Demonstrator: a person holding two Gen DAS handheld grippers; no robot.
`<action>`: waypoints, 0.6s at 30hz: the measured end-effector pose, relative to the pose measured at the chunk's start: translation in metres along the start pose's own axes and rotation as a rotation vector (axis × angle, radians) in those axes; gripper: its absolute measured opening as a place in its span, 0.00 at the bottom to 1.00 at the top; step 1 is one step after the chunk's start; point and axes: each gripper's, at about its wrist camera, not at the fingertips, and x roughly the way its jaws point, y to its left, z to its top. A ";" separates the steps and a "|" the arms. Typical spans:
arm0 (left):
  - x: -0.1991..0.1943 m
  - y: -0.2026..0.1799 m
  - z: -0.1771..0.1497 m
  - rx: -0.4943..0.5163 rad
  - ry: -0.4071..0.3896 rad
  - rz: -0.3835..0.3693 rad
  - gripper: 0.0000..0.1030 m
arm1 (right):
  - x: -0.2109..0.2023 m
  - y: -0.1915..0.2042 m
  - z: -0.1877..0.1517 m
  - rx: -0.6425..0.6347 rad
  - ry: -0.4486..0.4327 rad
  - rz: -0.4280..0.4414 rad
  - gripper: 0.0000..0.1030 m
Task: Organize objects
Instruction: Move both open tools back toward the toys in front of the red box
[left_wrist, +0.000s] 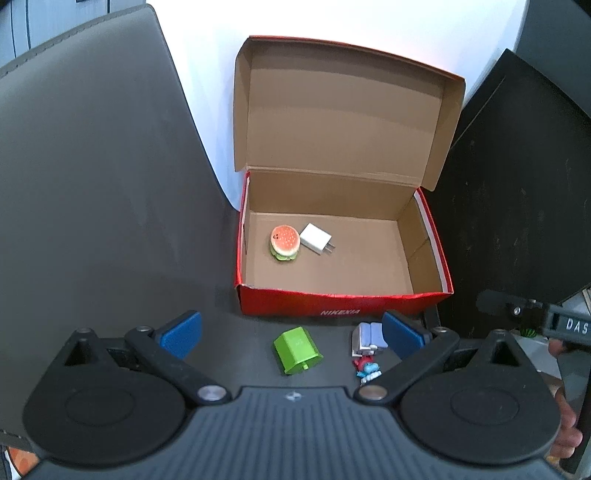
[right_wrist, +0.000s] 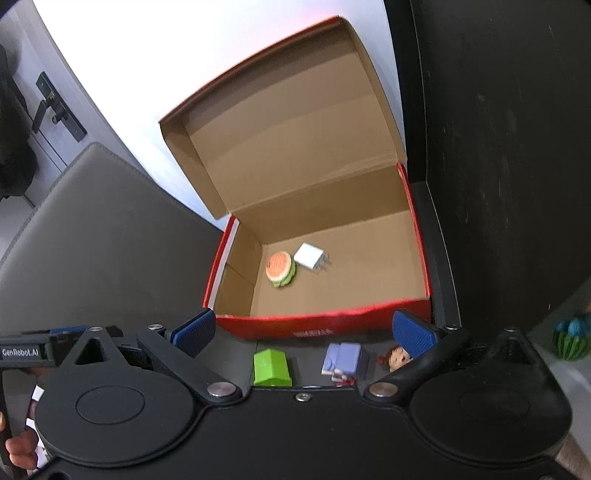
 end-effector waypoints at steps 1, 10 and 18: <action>0.001 0.000 -0.001 0.005 0.003 -0.003 1.00 | 0.001 0.001 -0.003 -0.004 0.005 -0.004 1.00; 0.021 0.001 -0.006 0.020 0.047 -0.021 1.00 | 0.012 0.001 -0.018 -0.025 0.053 -0.056 1.00; 0.043 -0.001 -0.011 0.039 0.100 -0.036 1.00 | 0.017 -0.010 -0.023 0.009 0.059 -0.082 1.00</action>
